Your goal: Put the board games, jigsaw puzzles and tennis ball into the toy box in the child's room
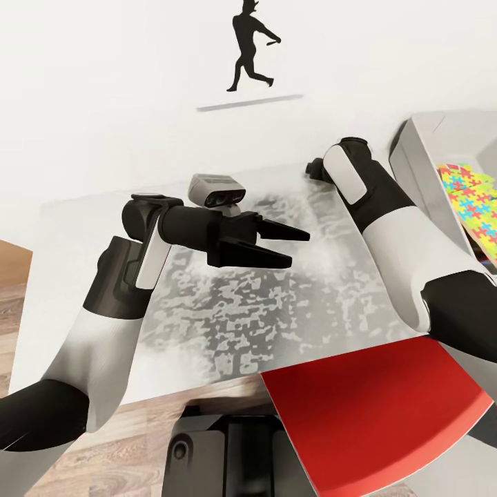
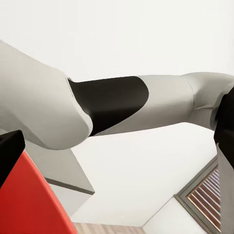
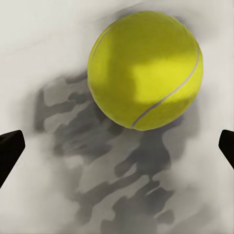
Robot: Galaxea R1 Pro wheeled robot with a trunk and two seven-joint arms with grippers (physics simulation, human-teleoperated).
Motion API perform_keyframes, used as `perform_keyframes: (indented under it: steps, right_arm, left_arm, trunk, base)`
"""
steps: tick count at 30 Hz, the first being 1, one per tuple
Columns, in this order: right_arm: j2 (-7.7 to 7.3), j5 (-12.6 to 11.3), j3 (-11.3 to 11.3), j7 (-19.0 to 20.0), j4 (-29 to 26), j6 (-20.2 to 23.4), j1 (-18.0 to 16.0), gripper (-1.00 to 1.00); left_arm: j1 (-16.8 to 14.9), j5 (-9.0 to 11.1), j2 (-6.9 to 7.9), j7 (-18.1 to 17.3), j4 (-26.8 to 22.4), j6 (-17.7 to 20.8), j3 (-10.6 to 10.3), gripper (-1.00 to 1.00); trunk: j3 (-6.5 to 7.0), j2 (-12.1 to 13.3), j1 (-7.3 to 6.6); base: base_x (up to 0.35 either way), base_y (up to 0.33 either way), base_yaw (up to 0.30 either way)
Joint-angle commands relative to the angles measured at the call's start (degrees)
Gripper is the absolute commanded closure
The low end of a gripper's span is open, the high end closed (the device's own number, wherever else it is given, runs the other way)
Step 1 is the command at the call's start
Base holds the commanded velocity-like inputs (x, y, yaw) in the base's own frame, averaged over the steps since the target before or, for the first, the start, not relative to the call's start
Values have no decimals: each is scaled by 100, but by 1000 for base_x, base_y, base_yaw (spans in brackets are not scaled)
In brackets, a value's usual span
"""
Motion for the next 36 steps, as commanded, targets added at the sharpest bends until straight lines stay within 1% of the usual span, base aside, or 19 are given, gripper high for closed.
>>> perform_keyframes:
  steps: [1,14,36]
  right_arm:
    - [-7,-54,26,-54,0,-2,-6,-100]
    - [-24,-54,41,-57,17,-50,0,-100]
    - [-33,-70,3,-65,43,-52,1,-100]
  left_arm:
    - [-4,10,2,-13,0,61,-3,-100]
    - [-3,9,2,-13,0,61,-3,-100]
    - [-3,11,4,-13,3,61,15,-100]
  trunk:
    - [-7,-9,3]
    - [-7,-9,3]
    - [-7,-9,3]
  base:
    - [0,0,0]
    - [0,0,0]
    - [0,0,0]
